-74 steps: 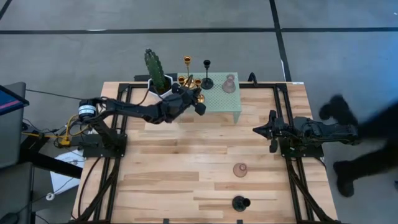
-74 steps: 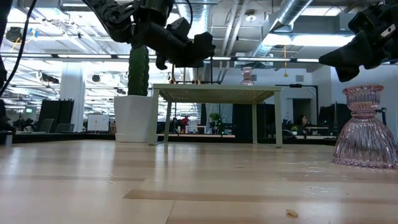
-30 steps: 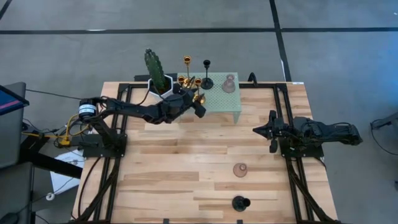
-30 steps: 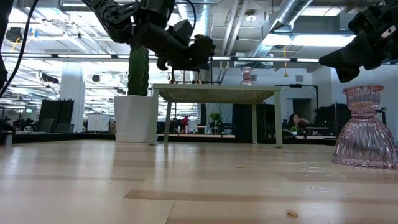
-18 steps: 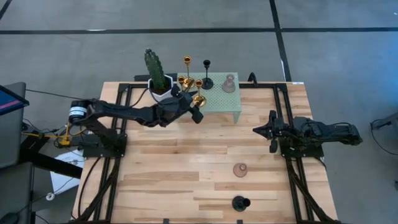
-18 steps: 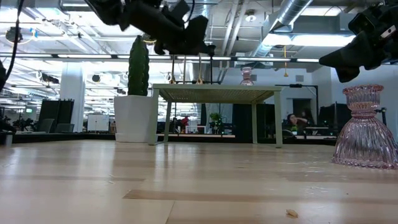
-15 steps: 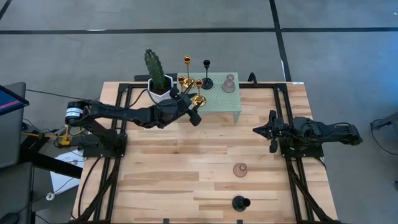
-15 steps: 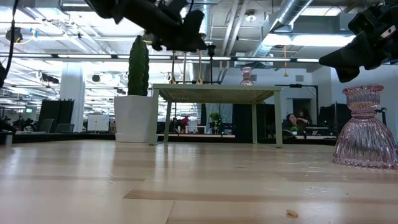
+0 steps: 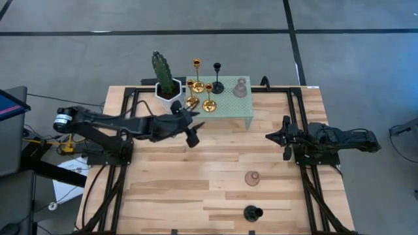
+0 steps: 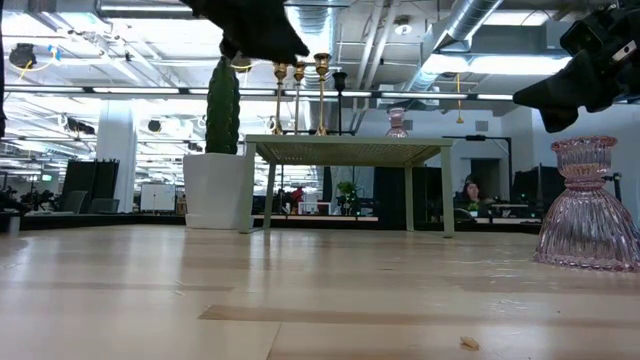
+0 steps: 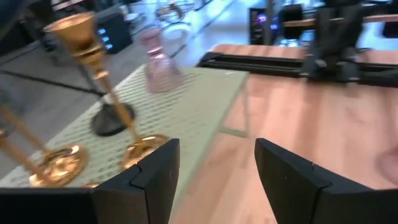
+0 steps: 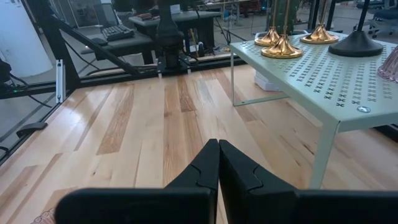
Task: Pick & Place candle stick holders
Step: Put the black candle holder on the shelf
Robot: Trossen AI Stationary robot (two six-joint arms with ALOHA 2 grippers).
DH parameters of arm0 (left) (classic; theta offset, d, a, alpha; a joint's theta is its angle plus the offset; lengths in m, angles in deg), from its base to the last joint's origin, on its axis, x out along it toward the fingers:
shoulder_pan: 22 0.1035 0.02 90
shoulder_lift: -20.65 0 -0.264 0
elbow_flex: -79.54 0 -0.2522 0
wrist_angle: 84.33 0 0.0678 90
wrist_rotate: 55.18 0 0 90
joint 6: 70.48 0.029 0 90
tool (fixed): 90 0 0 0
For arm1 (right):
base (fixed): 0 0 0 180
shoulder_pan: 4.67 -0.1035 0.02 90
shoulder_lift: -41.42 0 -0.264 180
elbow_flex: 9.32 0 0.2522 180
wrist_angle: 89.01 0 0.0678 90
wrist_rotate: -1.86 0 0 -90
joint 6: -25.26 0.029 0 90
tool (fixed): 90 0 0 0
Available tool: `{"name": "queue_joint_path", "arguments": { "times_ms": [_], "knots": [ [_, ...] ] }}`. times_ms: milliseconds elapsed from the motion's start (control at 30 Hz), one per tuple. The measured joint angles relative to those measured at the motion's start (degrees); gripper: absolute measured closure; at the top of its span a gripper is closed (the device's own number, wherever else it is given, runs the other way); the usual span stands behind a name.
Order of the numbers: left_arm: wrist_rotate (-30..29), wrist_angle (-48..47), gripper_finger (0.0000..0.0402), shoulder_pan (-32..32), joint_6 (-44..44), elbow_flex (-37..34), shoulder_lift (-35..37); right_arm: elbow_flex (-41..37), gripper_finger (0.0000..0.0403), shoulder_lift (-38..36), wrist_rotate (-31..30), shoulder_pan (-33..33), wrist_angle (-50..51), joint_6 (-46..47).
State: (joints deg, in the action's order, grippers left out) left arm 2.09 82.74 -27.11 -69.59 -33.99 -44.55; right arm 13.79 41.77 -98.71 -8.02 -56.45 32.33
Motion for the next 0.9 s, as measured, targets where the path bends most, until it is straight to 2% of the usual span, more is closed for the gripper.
{"name": "queue_joint_path", "arguments": {
  "times_ms": [267,500,600,900],
  "knots": [
    [3.3,0.8,0.0192,-1.2,-1.9,0.0,0.0,0.0,0.0403,0.0,0.0,0.0,-0.5,-0.1],
    [10.5,-0.4,0.0203,-2.5,-1.3,-0.3,-0.2,0.0,0.0403,0.0,0.0,0.0,-1.3,0.9],
    [12.9,-0.6,0.0229,-3.8,0.2,-1.7,-0.1,0.0,0.0403,0.0,0.0,0.0,-1.3,3.5],
    [13.1,-0.9,0.0349,-6.8,0.3,-6.7,-0.1,0.0,0.0403,0.0,0.0,0.0,-1.3,8.5]
  ]
}}
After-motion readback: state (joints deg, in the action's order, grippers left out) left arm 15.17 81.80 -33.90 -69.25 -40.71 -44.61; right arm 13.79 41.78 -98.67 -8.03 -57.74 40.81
